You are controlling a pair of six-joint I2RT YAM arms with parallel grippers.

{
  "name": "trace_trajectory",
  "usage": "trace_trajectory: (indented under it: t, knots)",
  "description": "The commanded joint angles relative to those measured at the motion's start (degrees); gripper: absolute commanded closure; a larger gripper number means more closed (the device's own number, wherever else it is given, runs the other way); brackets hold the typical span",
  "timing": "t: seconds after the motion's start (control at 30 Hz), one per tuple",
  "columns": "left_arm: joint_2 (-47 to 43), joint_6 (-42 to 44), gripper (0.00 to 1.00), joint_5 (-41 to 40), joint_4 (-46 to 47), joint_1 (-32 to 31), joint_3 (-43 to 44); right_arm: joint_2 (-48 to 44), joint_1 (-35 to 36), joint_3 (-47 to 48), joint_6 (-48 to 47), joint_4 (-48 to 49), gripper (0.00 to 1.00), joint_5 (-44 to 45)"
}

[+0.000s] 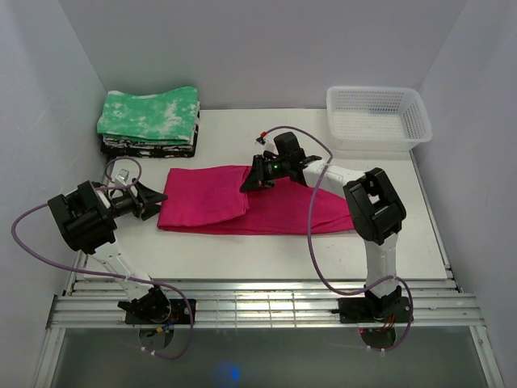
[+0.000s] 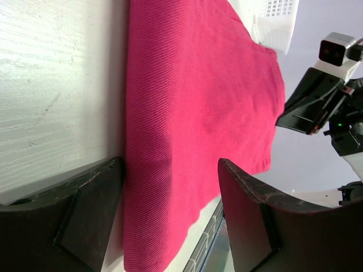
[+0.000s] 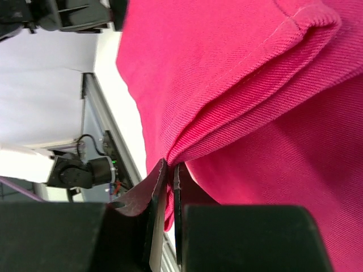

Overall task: Fold and stack the trousers
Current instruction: Fold the trousers

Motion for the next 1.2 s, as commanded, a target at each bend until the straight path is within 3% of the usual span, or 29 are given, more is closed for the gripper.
trace_trajectory:
  t: [0.0, 0.3, 0.53, 0.57, 0.6, 0.67, 0.7, 0.8, 0.83, 0.87, 1.03, 1.17]
  knots:
    - [0.9, 1.5, 0.21, -2.8, 0.6, 0.1, -0.5, 1.2, -1.1, 0.1, -4.3, -1.3, 0.92, 1.1]
    - [2.9, 2.1, 0.21, -3.6, 0.8, -1.0, -0.1, 6.7, -1.4, 1.2, -9.2, -5.5, 0.92, 3.7]
    - [5.0, 0.9, 0.33, -5.4, 2.2, -2.3, 0.6, 6.4, -0.9, -1.3, -11.3, -7.6, 0.91, 5.6]
    - [5.3, 0.3, 0.36, -5.4, 3.1, -2.4, 0.7, 6.4, -0.9, -1.1, -11.9, -8.1, 0.85, 6.4]
    - [5.6, -0.5, 0.47, -5.4, 3.4, -2.4, 1.0, 6.2, -0.9, -1.0, -12.2, -9.5, 0.68, 6.9]
    - [6.6, -0.7, 0.60, -5.3, 3.8, -2.7, 1.5, 5.4, -0.9, -0.7, -13.5, -10.4, 0.56, 7.5]
    - [6.9, -1.0, 0.73, -5.9, 3.8, -3.0, 2.2, 5.1, -0.9, -0.2, -14.2, -11.7, 0.43, 7.6]
    - [7.2, -1.6, 0.89, -5.6, 4.0, -3.2, 3.0, 3.1, -1.0, 1.0, -17.6, -15.1, 0.23, 8.2]
    - [7.0, -1.7, 0.98, -5.1, 3.9, -3.2, 3.4, 2.5, -1.1, 1.2, -18.6, -16.0, 0.21, 8.1]
    - [5.7, -1.6, 1.00, -4.2, 3.6, -3.0, 3.6, 0.8, -1.6, 1.4, -20.6, -16.7, 0.20, 7.6]
    - [-1.9, 2.3, 1.00, -3.1, -1.1, -1.3, 4.9, -3.9, -4.5, 2.5, -28.5, -22.4, 0.19, 4.6]
    - [-8.1, 11.4, 1.00, -4.5, -11.2, 0.3, 10.5, -8.9, -9.5, 0.5, -32.8, -25.5, 0.20, 1.6]
